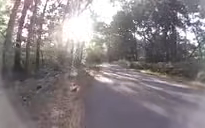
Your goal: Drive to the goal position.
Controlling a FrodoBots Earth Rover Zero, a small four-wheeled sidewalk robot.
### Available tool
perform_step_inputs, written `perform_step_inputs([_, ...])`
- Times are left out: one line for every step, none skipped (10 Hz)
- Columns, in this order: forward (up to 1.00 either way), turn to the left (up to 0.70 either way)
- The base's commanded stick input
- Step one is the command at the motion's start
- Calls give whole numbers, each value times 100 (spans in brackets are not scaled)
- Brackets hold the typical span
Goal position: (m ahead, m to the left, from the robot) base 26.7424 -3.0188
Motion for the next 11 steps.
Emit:
perform_step_inputs([70, -1])
perform_step_inputs([70, -1])
perform_step_inputs([70, -1])
perform_step_inputs([70, -1])
perform_step_inputs([70, -9])
perform_step_inputs([70, -19])
perform_step_inputs([70, -29])
perform_step_inputs([70, -20])
perform_step_inputs([70, -1])
perform_step_inputs([70, -1])
perform_step_inputs([70, -1])
